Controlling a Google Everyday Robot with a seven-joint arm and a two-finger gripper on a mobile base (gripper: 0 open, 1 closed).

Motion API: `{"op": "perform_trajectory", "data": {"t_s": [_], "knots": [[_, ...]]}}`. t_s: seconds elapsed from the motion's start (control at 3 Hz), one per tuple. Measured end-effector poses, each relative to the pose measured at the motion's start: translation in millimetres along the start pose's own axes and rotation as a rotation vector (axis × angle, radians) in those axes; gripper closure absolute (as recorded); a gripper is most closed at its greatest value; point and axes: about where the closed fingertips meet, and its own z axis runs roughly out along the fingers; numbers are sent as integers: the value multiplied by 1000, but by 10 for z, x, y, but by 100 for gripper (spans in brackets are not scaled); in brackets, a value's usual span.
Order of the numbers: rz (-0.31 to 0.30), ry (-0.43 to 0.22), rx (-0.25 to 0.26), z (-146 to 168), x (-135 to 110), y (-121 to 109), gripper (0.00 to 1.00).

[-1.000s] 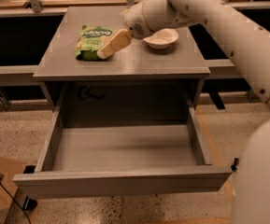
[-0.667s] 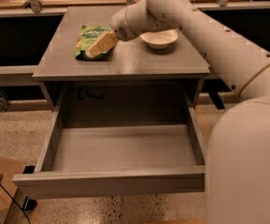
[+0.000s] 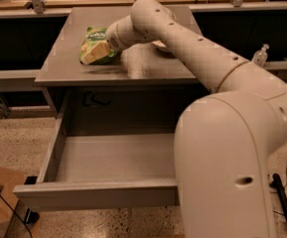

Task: Place green rice chip bag into top drawer

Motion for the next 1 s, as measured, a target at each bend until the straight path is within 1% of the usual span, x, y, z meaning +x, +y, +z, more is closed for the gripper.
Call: {"op": "perform_trajectory", "data": {"t_s": [0.33,0.67,1.0], "knots": [[39,24,7,234,142,-144,18],[46,12,23,195,199,-248,41],[-23,6,37,-93,172,-223,64]]}}
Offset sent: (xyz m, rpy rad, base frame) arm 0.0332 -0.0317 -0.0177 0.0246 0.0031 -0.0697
